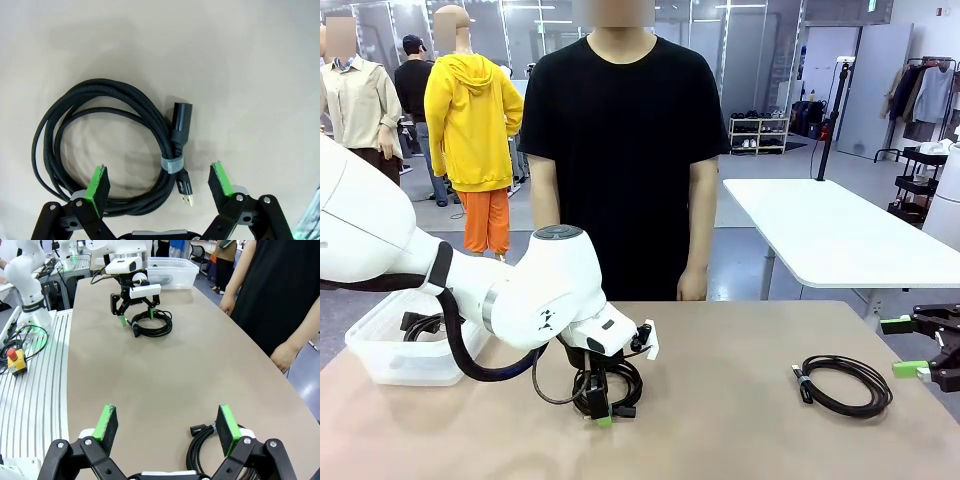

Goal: Organize and store the cables.
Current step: Place the USB Extension Cable into the Organizing box.

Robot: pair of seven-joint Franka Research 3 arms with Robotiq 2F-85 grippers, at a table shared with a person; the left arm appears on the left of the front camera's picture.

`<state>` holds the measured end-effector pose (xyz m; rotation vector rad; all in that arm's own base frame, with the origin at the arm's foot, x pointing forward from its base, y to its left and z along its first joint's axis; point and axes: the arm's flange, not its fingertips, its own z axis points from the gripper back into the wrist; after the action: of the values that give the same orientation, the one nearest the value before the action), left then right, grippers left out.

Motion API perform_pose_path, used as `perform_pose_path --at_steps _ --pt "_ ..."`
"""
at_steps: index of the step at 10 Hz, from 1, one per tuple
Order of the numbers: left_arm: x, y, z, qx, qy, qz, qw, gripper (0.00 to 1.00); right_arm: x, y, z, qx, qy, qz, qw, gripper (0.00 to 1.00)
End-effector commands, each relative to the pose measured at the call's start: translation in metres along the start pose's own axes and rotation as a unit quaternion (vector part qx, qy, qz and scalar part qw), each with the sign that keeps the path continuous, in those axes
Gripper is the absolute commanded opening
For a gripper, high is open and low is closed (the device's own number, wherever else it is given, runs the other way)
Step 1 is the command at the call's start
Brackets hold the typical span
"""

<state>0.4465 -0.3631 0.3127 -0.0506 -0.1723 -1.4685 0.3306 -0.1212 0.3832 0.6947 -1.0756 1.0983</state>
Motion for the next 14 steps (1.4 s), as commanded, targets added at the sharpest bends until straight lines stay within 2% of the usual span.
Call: perform_pose_path --at_steps 1,2,3,4,7,9,10,13,14 --pt "0.011 0.005 -0.006 0.002 0.004 0.013 1.0 0.69 0.003 -0.002 -0.001 -0.004 -0.008 -0.013 1.0 1.0" --pt "0.014 0.006 -0.008 0.001 0.007 0.009 1.0 0.42 0.003 -0.002 -0.001 -0.004 -0.008 -0.013 1.0 1.0" --pt "0.017 0.008 -0.009 -0.001 0.012 0.006 1.0 0.09 0.003 -0.002 -0.001 -0.004 -0.008 -0.013 1.0 1.0" --pt "0.017 0.008 -0.009 -0.002 0.019 0.012 1.0 0.0 0.003 -0.002 -0.001 -0.004 -0.008 -0.013 1.0 1.0" --pt "0.018 0.005 -0.004 -0.009 0.026 0.012 1.0 0.03 0.003 -0.002 -0.001 -0.004 -0.008 -0.013 1.0 1.0" --pt "0.018 0.003 0.008 -0.012 0.03 0.007 0.999 0.0 0.003 -0.002 -0.001 -0.004 -0.008 -0.013 1.0 1.0" --pt "0.015 0.0 0.025 -0.011 0.021 -0.005 1.0 0.0 0.003 -0.002 -0.001 -0.004 -0.008 -0.013 1.0 1.0" --pt "-0.002 -0.005 0.09 0.0 0.036 -0.057 0.998 0.0 0.003 -0.002 -0.001 -0.004 -0.008 -0.013 1.0 1.0" --pt "-0.007 -0.006 0.102 0.005 0.039 -0.069 0.997 0.1 0.003 -0.002 -0.001 -0.004 -0.008 -0.013 1.0 1.0"
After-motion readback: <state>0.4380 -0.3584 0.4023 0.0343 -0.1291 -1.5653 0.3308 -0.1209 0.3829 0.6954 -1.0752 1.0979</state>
